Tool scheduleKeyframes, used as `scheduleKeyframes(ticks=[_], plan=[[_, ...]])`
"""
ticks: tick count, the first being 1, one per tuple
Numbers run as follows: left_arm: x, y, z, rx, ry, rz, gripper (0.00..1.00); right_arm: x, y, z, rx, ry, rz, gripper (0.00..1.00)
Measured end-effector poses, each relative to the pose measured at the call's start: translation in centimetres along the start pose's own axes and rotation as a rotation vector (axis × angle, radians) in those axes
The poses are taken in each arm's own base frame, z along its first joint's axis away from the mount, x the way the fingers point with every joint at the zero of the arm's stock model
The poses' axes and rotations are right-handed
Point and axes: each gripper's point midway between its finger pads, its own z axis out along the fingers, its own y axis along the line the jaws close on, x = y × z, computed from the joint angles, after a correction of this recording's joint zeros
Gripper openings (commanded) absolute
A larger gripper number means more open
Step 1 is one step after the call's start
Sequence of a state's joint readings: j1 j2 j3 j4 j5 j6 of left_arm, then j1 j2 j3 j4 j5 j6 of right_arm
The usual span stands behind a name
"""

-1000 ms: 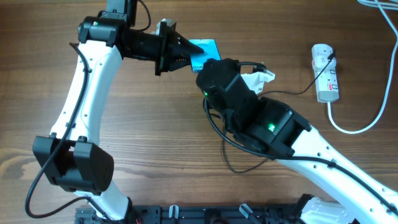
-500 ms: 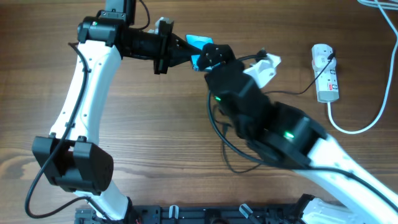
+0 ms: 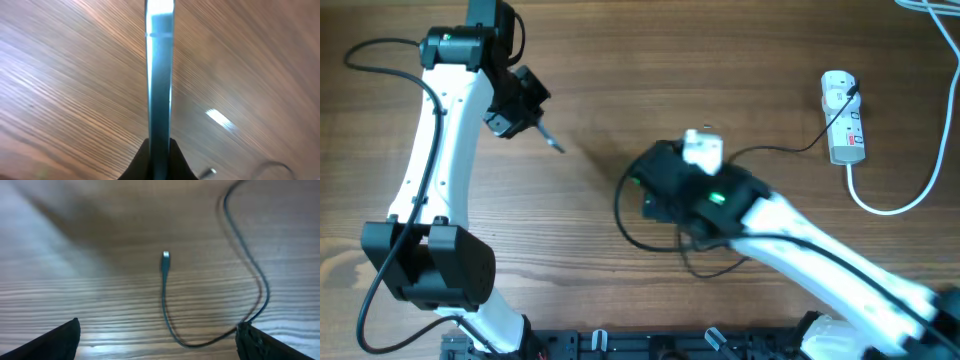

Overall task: Plug charger to phone and switch on socket
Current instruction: 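Lower the right gripper onto the black USB-C plug and grasp it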

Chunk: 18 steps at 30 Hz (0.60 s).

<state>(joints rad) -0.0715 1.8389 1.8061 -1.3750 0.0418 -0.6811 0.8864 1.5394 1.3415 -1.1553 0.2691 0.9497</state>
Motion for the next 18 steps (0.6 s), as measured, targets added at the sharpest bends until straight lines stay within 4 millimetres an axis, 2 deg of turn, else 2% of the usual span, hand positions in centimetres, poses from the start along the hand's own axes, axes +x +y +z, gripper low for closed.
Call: scheduleKeyframes(ticks=[3,5,6,10,11,12,13,15,17,18], plan=[[-0.5,1.2,0.0,-0.066,-0.034,0.007,0.04,1.8,0.6,3.9,0.069,0.111,-0.025,0.95],[-0.4,1.6,-0.1,-0.083,-0.032,0.008,0.04,1.9,1.1,5.5,0.047,0.156,-0.043,0.92],[-0.4,1.7,-0.1,-0.088,-0.033,0.008,0.04,1.4,2.0,6.6,-0.024,0.195,-0.075,0.88],[-0.5,1.8,-0.1,-0.093,-0.038,0.012,0.04,0.2,0.4,8.6,-0.076,0.277,-0.056,0.89],[-0.5,1.8,-0.1,-0.096,-0.04,0.012,0.04,0.3,-0.8,9.9,-0.075,0.292,-0.045,0.88],[-0.5,1.8,-0.1,-0.095,-0.04,0.012,0.04,0.7,-0.9,10.9,-0.091,0.291,-0.052,0.86],[-0.6,1.7,-0.1,-0.093,-0.043,0.012,0.04,1.6,-1.1,11.9,-0.098,0.301,-0.068,0.82],[-0.8,1.5,-0.1,-0.085,-0.051,0.012,0.04,3.1,-1.9,12.7,-0.088,0.338,-0.09,0.72],[-1.0,1.4,-0.1,-0.077,-0.059,0.011,0.04,2.6,-1.4,12.9,-0.109,0.314,-0.091,0.61],[-1.0,1.4,-0.1,-0.077,-0.059,0.011,0.04,2.5,-1.3,13.0,-0.112,0.308,-0.083,0.61]])
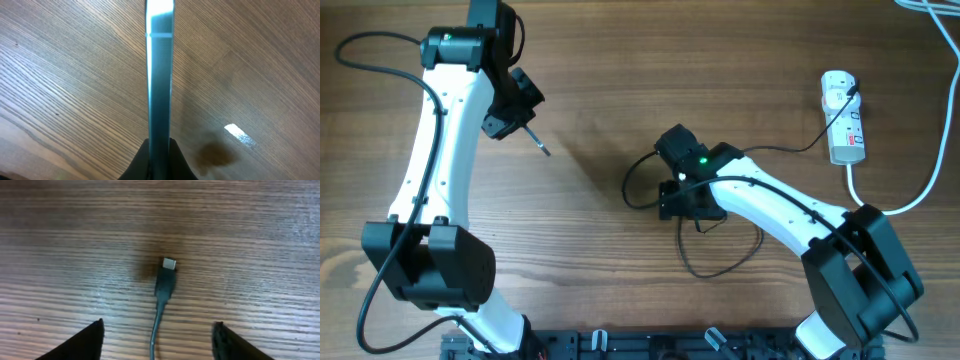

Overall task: Plug charger to phone and switch on socket
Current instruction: 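Lower the right gripper onto the black USB-C plug and grasp it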

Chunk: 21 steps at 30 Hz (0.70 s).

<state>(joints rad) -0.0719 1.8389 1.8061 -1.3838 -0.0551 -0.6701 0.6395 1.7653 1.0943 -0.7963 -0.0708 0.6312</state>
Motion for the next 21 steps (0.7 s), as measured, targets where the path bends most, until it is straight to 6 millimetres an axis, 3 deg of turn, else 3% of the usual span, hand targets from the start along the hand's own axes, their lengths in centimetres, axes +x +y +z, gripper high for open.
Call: scheduleKeyframes(ticks=[10,15,21], plan=[[0.0,0.0,0.0,0.0,-0.001,0.0,0.04,-0.4,0.5,0.1,0.025,-0.054,0.073,0.52],[-0.1,-0.1,0.0,0.002,-0.003,0.0,0.04,0.6,-0.4,2.3,0.034,-0.069,0.089,0.52],[-0.1,-0.1,0.0,0.002,-0.003,0.0,0.04,-0.1,-0.4,2.6,0.019,-0.118,0.097,0.39]])
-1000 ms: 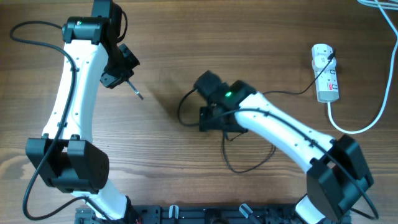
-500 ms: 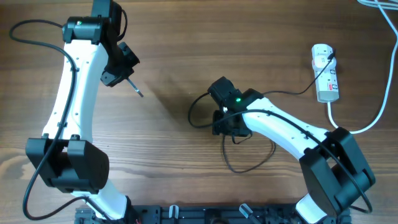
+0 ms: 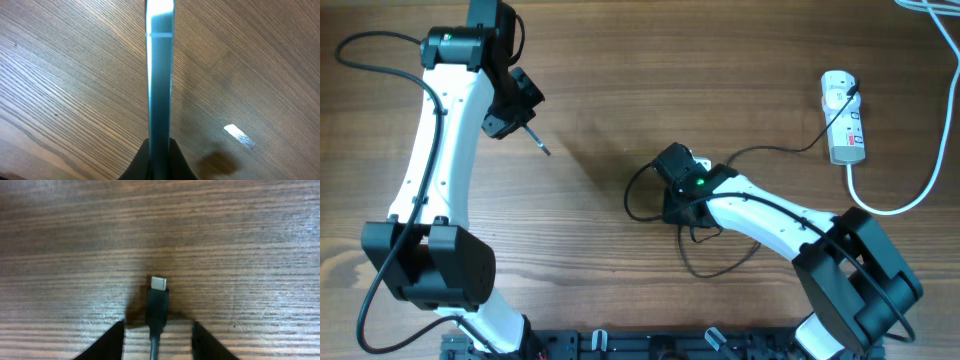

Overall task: Plug charger to phone and switch on socket
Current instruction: 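Lower the right gripper onto the black USB-C plug and grasp it, then lift the plug with the right gripper toward the phone's bottom port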

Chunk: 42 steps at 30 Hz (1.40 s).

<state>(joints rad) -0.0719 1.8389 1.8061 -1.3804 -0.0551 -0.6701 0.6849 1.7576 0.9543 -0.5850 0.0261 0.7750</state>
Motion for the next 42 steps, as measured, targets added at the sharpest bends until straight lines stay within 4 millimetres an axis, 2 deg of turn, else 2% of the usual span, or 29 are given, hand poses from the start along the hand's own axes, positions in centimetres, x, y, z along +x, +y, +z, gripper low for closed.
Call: scheduleKeyframes(ticks=[7,14,26,29,33,35,42], plan=[[-0.01,-0.01,0.0,0.0,0.0,0.0,0.04,-0.02,-0.21,0.02,0.01,-0.003,-0.001,0.35],[-0.11,-0.1,0.0,0.004,-0.005,0.0,0.04,0.05,-0.42,0.14,0.033,-0.009,-0.012,0.36],[-0.48,-0.43,-0.01,0.018,-0.019,-0.001,0.04,-0.04,-0.49,0.34,0.067,-0.008,-0.028,0.31],[-0.48,-0.43,-0.01,0.018,-0.019,-0.001,0.04,0.02,-0.51,0.35,0.067,-0.003,-0.028,0.24],[-0.49,-0.44,-0.01,0.018,-0.02,-0.001,0.04,0.08,-0.65,0.38,0.073,0.001,-0.026,0.25],[-0.48,-0.43,-0.01,0.018,-0.019,-0.001,0.04,0.11,-0.55,0.37,0.068,0.004,-0.026,0.34],[-0.49,-0.44,-0.01,0.018,-0.02,-0.001,0.04,0.18,-0.35,0.38,0.059,0.014,-0.011,0.31]])
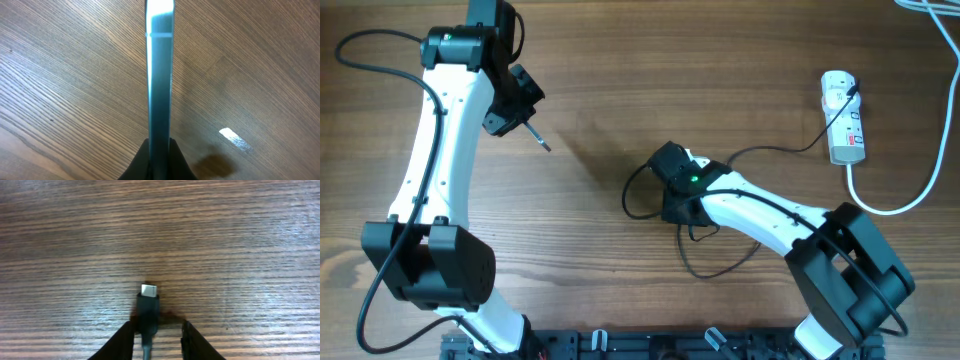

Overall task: Plug charger to phone and switch on socket
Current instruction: 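Lift the plug with the right gripper toward the phone's bottom port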

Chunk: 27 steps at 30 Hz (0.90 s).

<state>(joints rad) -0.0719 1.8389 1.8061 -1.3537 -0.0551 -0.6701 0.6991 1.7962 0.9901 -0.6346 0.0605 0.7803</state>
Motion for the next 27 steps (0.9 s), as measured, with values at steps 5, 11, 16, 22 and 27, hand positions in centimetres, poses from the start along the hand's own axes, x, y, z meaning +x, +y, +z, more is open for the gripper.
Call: scheduleKeyframes(ticks=[5,11,16,22,27], plan=[[0.0,0.0,0.0,0.0,0.0,0.0,0.04,0.1,-0.2,0.0,0.006,0.005,0.016,0.31],[0.0,0.0,0.0,0.0,0.0,0.0,0.04,0.7,0.1,0.0,0.011,0.012,0.002,0.31],[0.0,0.0,0.0,0.0,0.0,0.0,0.04,1.1,0.3,-0.1,0.015,0.019,0.003,0.31],[0.0,0.0,0.0,0.0,0.0,0.0,0.04,1.1,0.1,-0.1,0.024,0.017,0.009,0.18],[0.0,0.0,0.0,0.0,0.0,0.0,0.04,1.1,0.0,-0.1,0.028,0.016,0.01,0.12]])
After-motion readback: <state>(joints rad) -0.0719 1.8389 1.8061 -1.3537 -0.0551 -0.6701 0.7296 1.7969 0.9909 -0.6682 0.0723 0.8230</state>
